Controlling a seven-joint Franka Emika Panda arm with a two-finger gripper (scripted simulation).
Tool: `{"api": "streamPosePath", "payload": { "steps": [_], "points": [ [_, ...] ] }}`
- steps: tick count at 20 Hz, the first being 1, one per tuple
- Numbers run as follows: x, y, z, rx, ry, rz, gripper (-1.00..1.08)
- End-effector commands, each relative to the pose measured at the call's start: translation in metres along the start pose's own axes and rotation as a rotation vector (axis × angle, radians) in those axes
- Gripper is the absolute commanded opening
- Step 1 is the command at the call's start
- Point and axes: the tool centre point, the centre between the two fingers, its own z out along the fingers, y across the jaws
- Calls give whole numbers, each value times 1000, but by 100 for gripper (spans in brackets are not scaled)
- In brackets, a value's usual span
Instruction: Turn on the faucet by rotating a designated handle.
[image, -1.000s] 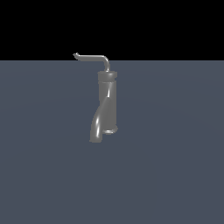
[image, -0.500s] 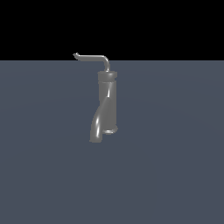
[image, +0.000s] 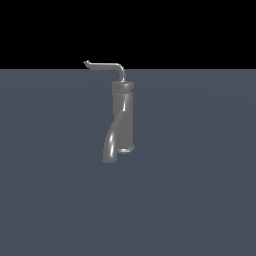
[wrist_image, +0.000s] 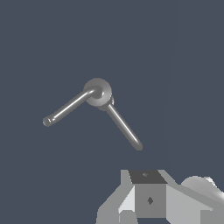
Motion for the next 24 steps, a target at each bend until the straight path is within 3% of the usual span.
{"api": "streamPosePath", "payload": {
  "steps": [1, 24],
  "points": [
    [6, -11, 6, 0, -1, 61, -100],
    [54, -106, 84, -7, -2, 605, -100]
  ]
}}
